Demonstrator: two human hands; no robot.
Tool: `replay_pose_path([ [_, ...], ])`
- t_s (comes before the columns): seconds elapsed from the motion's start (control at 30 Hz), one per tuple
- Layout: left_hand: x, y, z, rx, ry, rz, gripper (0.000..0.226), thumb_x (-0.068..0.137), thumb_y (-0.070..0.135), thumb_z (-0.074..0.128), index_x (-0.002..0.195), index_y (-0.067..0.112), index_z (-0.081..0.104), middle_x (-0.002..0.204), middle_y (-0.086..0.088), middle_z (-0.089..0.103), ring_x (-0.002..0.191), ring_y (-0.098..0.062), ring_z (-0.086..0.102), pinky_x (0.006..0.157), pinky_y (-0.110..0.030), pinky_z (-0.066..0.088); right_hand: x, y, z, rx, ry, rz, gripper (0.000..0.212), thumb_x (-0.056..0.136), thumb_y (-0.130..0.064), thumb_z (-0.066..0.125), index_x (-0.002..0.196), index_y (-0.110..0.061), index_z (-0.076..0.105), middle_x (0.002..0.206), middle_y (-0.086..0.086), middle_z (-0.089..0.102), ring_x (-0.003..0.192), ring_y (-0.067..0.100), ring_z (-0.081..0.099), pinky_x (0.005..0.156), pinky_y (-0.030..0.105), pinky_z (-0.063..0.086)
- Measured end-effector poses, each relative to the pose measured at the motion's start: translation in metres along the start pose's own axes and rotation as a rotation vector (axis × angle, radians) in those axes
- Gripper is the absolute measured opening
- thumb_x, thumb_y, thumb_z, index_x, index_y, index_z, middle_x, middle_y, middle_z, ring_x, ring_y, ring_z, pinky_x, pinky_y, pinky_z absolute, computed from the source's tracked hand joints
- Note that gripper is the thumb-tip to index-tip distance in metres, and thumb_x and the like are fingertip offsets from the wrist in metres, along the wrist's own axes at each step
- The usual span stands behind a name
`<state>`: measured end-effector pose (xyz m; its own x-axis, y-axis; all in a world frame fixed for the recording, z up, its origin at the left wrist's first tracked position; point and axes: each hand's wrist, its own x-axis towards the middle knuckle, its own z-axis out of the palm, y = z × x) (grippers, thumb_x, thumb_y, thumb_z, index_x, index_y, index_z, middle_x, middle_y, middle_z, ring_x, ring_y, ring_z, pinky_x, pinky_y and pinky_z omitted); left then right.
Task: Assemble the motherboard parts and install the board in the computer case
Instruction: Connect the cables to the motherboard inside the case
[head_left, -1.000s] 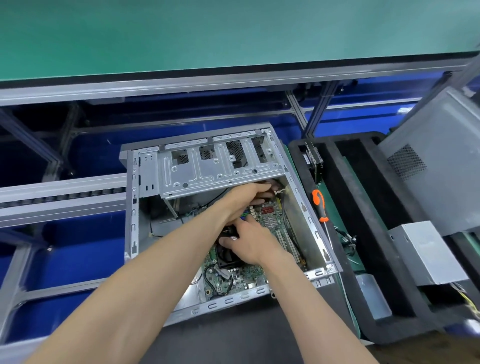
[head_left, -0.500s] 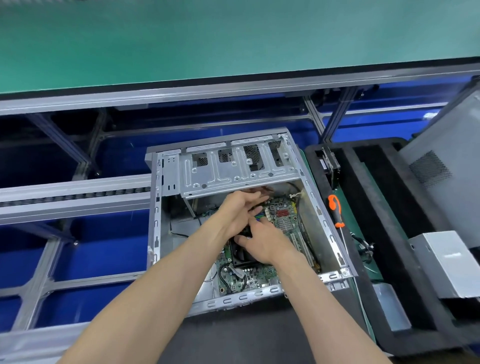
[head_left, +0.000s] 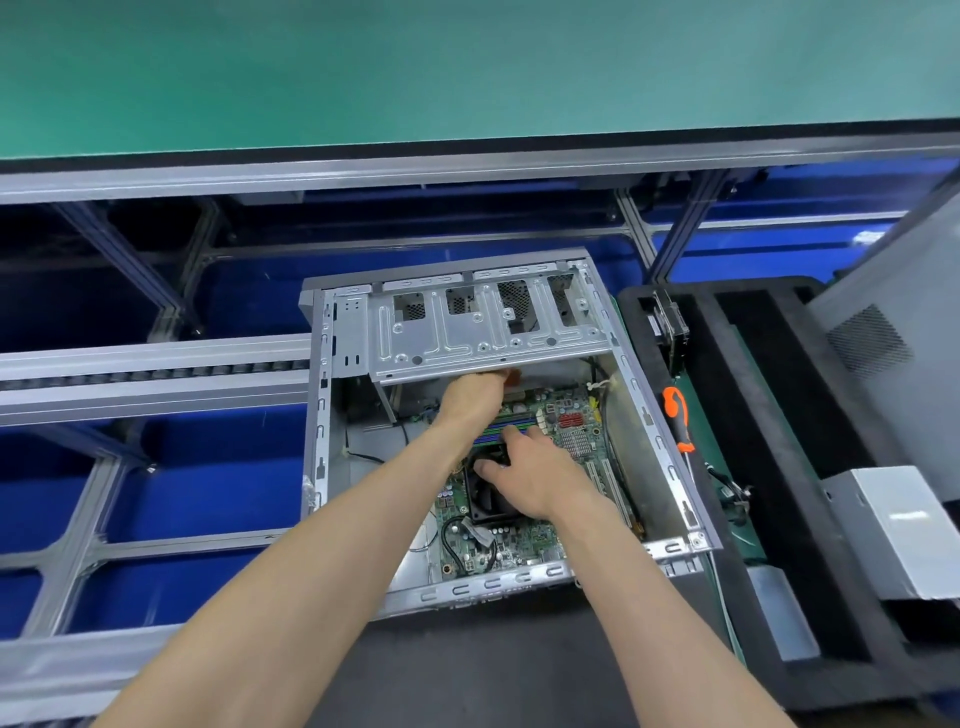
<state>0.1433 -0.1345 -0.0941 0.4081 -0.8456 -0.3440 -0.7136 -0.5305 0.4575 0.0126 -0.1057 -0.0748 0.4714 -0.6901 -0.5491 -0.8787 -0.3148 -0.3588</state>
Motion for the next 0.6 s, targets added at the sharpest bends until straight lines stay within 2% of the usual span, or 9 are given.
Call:
replay_pose_path([
  [0.1,-0.005,-0.021,-0.006,0.092,0.040,-0.097,0.025,0.098,0.015,0.040,0.087,0.008,0.060,0.105,-0.017,0.067,0.098,-0.031,0.059,0.074,-0.028,0.036,0.000,0.000,0.000,-0.006,0.000,0.006,0.064,0.097,-0.058,0.042,0.146,-0.016,0.036,0.154,0.016,0.033,0.128,0.043,0.048,0.099,0.052,0.045],
  [0.13,-0.007,-0.030,-0.008,0.135,0.082,-0.125,0.020,0.096,0.013,0.044,0.084,0.008,0.059,0.098,-0.015,0.067,0.098,-0.031,0.061,0.073,-0.028,0.037,0.000,0.000,0.000,-0.006,-0.002,0.010,0.063,0.097,-0.058,0.042,0.144,-0.017,0.037,0.152,0.016,0.034,0.126,0.043,0.049,0.099,0.052,0.046],
  [0.2,-0.009,-0.041,-0.010,0.190,0.130,-0.123,0.013,0.091,0.006,0.050,0.095,0.005,0.063,0.102,-0.016,0.067,0.100,-0.033,0.062,0.074,-0.031,0.042,0.000,-0.001,0.000,-0.007,-0.003,0.012,0.061,0.097,-0.058,0.041,0.143,-0.017,0.039,0.151,0.016,0.036,0.125,0.043,0.049,0.099,0.052,0.046],
  [0.27,-0.012,-0.039,-0.012,0.206,0.093,-0.110,0.020,0.090,0.002,0.050,0.104,0.002,0.064,0.106,-0.017,0.067,0.100,-0.033,0.063,0.076,-0.033,0.047,0.000,-0.001,-0.001,-0.015,-0.004,0.012,0.062,0.098,-0.058,0.041,0.145,-0.017,0.037,0.154,0.017,0.033,0.129,0.043,0.047,0.101,0.052,0.044],
  [0.4,-0.010,-0.040,-0.016,0.125,0.041,-0.069,0.012,0.086,0.010,0.053,0.078,0.008,0.062,0.091,-0.015,0.067,0.076,-0.029,0.057,0.066,-0.031,0.045,-0.001,-0.001,-0.002,-0.027,-0.006,0.012,0.063,0.098,-0.058,0.040,0.147,-0.017,0.036,0.158,0.017,0.028,0.132,0.042,0.045,0.102,0.052,0.043],
  [0.5,-0.010,-0.044,-0.019,0.158,0.011,-0.028,0.016,0.091,0.019,0.059,0.102,0.011,0.068,0.101,-0.011,0.068,0.091,-0.030,0.062,0.075,-0.031,0.050,-0.002,-0.002,-0.002,-0.026,-0.002,0.012,0.063,0.099,-0.058,0.040,0.147,-0.017,0.035,0.157,0.017,0.029,0.132,0.042,0.045,0.101,0.052,0.043],
  [0.6,-0.011,-0.046,-0.023,0.238,0.032,-0.010,0.023,0.094,0.011,0.056,0.115,0.007,0.064,0.112,-0.015,0.066,0.103,-0.033,0.061,0.078,-0.032,0.047,-0.002,-0.002,-0.003,-0.023,-0.003,0.016,0.063,0.098,-0.058,0.040,0.147,-0.017,0.035,0.156,0.016,0.031,0.130,0.042,0.046,0.101,0.052,0.044],
])
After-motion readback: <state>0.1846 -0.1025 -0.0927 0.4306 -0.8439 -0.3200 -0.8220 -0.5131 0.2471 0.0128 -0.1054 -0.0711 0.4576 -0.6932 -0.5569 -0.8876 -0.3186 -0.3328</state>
